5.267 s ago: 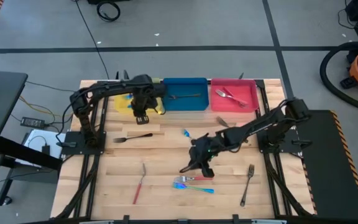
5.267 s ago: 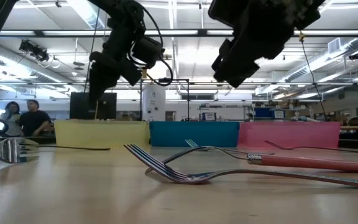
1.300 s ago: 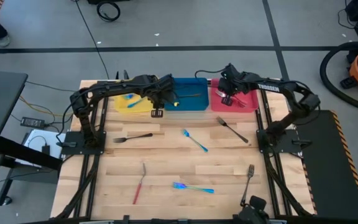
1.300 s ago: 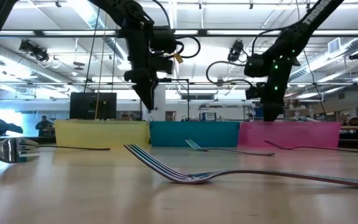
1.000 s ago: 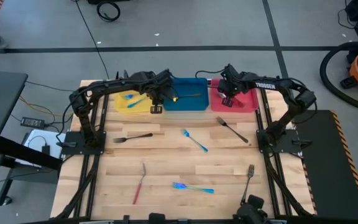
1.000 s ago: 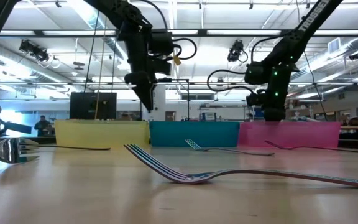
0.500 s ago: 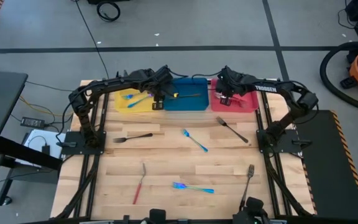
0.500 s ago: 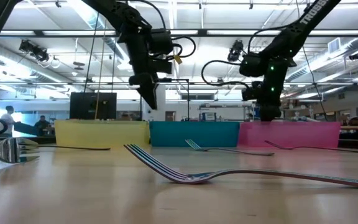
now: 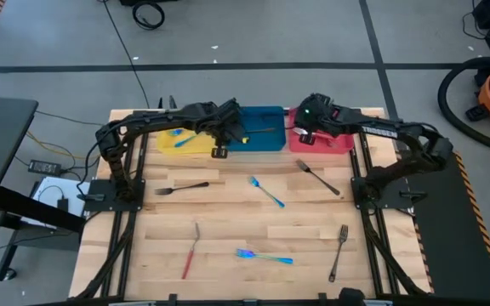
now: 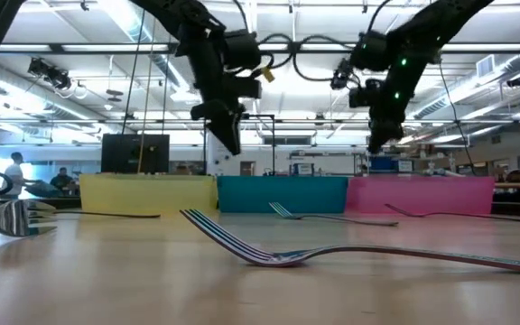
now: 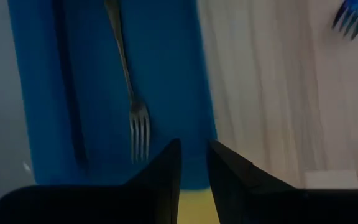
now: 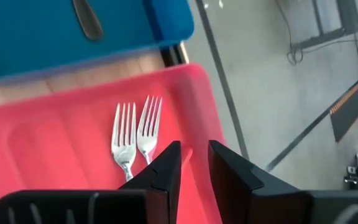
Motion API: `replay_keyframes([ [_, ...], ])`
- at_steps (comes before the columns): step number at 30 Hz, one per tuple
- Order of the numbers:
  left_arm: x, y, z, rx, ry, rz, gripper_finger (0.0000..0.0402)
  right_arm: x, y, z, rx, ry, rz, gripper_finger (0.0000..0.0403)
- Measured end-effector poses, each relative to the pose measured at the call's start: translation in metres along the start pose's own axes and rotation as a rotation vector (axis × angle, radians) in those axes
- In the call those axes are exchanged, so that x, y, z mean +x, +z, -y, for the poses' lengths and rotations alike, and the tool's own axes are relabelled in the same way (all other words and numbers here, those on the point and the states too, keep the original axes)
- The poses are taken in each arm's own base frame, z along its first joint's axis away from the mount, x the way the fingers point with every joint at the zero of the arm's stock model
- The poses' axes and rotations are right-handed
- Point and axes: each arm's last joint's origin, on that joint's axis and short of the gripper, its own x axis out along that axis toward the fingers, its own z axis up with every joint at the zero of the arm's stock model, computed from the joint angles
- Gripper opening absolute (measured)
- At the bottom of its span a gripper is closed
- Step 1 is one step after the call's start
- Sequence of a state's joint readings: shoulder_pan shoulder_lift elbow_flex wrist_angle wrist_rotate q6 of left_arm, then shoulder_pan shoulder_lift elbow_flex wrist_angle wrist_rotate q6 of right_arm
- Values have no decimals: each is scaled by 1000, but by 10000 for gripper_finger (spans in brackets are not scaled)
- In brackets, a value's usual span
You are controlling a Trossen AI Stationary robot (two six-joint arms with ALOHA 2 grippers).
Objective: Sort silverware by color (type)
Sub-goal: Put the iridescent fork into the yellow bin
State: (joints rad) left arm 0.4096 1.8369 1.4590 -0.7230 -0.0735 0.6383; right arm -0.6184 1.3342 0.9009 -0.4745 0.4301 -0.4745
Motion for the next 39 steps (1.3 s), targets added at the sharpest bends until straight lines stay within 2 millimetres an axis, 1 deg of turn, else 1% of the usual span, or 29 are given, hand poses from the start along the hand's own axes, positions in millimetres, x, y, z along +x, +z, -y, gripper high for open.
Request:
replay_keyframes([
  [5,-2,20,17,127,18,77,77,-26,-2,4,112,-9,67,88],
  [8,-4,30,24,156,34,121,77,-40,-5,5,200,3,96,88],
  [12,-7,42,34,180,61,186,77,-53,-11,4,259,63,111,88],
  [17,-10,53,54,232,-8,238,77,-64,-12,-1,283,182,159,88],
  [21,-10,62,69,264,-46,274,77,-67,-11,-6,263,222,175,88],
  [26,-3,70,77,185,-56,303,78,-70,-10,-12,236,241,174,88],
  [29,0,72,82,184,-62,306,82,-71,-10,-14,221,251,169,88],
  [36,4,72,84,100,-75,284,117,-74,-11,-20,190,274,152,88],
  [37,6,72,83,69,-75,284,122,-74,-11,-22,183,279,148,88],
  [39,9,71,78,-67,-85,284,129,-75,-12,-24,173,288,135,88],
])
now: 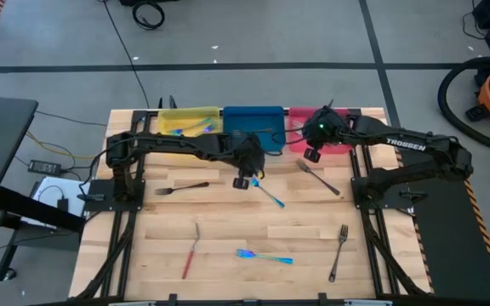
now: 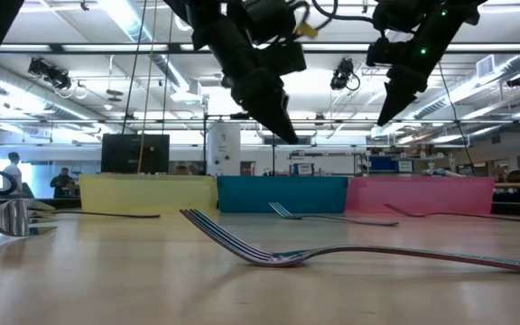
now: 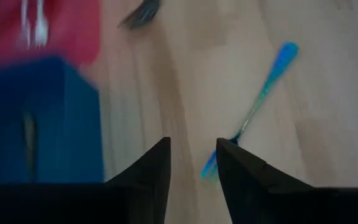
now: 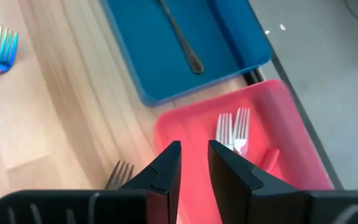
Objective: Sort silverware by color (type)
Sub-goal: Put the iridescent fork into the yellow bin
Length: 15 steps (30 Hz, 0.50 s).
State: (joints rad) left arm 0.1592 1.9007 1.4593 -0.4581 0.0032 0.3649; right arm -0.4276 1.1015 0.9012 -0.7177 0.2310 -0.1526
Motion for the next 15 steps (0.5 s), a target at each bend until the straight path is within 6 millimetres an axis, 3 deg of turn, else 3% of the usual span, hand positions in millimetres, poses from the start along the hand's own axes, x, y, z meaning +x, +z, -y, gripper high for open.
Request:
replay_keyframes([
  [6,3,-16,-13,-440,-11,-95,127,-1,-2,-7,-8,24,-28,88],
  [9,9,-19,-17,-437,-56,-91,124,-2,-2,-10,-21,34,-27,88],
  [13,19,-24,-11,-266,-144,-117,124,-3,-2,-14,-34,44,-23,88],
  [15,24,-27,-9,-260,-178,-138,124,-4,-2,-16,-31,57,-20,88],
])
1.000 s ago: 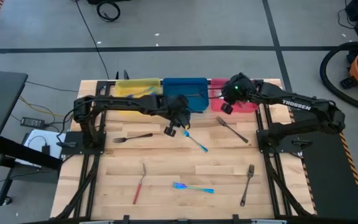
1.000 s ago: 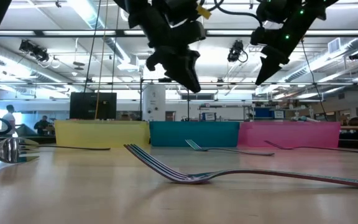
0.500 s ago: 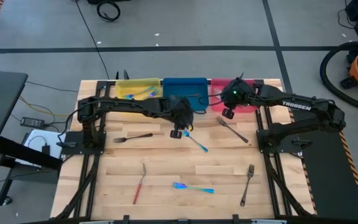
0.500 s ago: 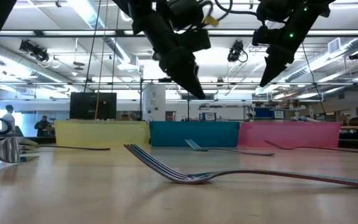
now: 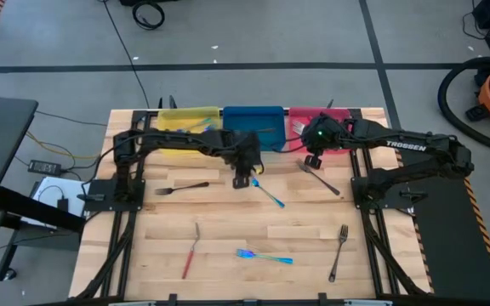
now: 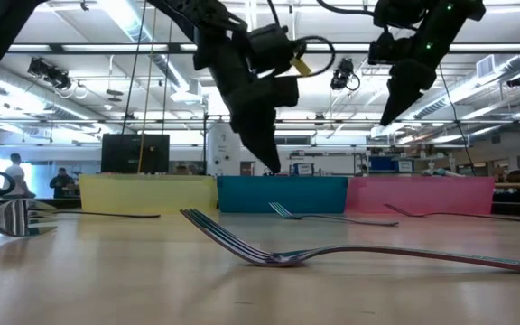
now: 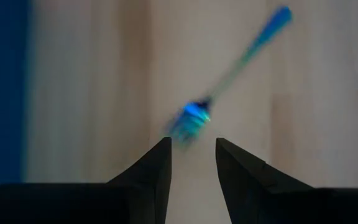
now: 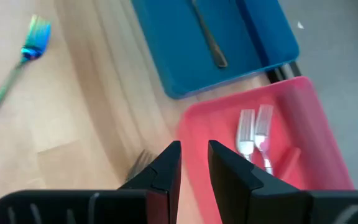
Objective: Sort silverware by color (type)
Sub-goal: Put the iridescent fork into the yellow bin
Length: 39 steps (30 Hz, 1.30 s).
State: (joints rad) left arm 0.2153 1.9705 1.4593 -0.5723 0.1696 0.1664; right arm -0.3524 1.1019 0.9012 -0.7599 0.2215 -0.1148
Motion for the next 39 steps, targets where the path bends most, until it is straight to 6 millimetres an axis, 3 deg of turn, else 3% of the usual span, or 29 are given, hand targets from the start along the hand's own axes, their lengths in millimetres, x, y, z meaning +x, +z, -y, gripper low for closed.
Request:
replay_keyframes([
  [4,11,-7,-6,-73,-97,-38,124,-1,0,-4,4,40,2,88],
  [12,14,-8,-14,-105,-81,-37,124,-2,1,-11,-22,68,11,88],
  [17,32,-14,-22,-166,-79,-58,123,-3,1,-14,-35,77,15,88],
  [24,40,-19,-33,-243,-94,-72,123,-4,2,-18,-49,88,23,88],
  [32,40,-17,-30,-241,-175,-47,123,-4,2,-18,-53,89,23,88],
  [39,52,-20,-32,-251,-173,-51,123,-4,2,-18,-53,89,22,88],
])
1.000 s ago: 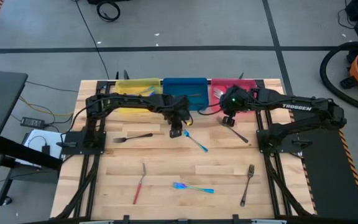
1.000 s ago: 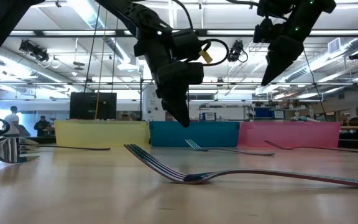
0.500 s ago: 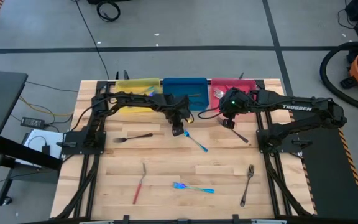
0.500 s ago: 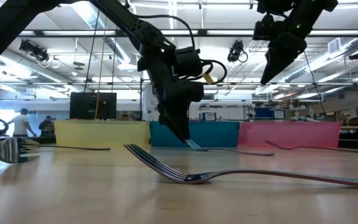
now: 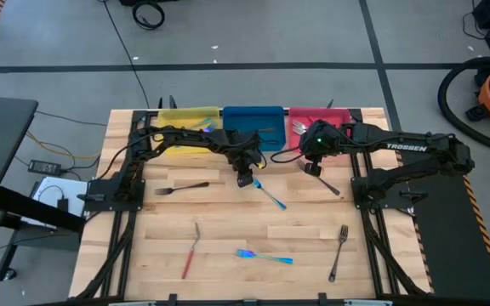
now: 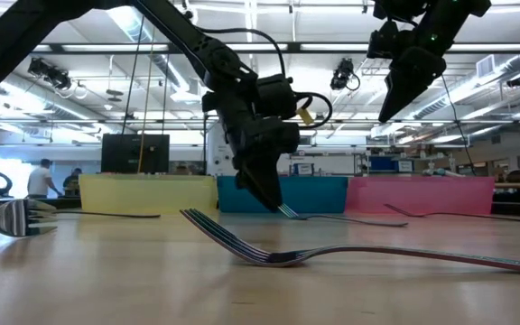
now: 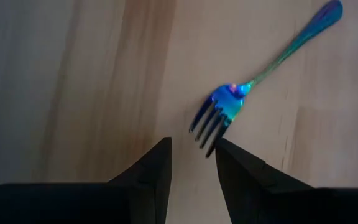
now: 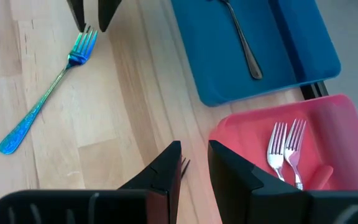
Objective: Sort silverware by color (type)
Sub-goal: Put the iridescent fork into the yellow bin
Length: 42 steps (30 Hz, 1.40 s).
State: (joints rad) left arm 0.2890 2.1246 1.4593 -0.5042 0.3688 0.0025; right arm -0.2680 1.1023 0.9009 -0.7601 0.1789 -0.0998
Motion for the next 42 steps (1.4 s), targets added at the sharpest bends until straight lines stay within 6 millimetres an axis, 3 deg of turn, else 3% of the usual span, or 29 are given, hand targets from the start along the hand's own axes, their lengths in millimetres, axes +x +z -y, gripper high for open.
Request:
replay_keyframes([
  [26,15,3,-1,-21,-51,42,118,0,0,0,1,-1,3,88],
  [31,15,3,-1,-21,-55,39,87,0,0,0,1,-1,3,88],
  [38,14,3,1,-18,-121,40,15,0,0,0,0,-1,2,88],
  [42,14,3,2,-16,-147,40,6,0,0,0,1,-2,2,88],
])
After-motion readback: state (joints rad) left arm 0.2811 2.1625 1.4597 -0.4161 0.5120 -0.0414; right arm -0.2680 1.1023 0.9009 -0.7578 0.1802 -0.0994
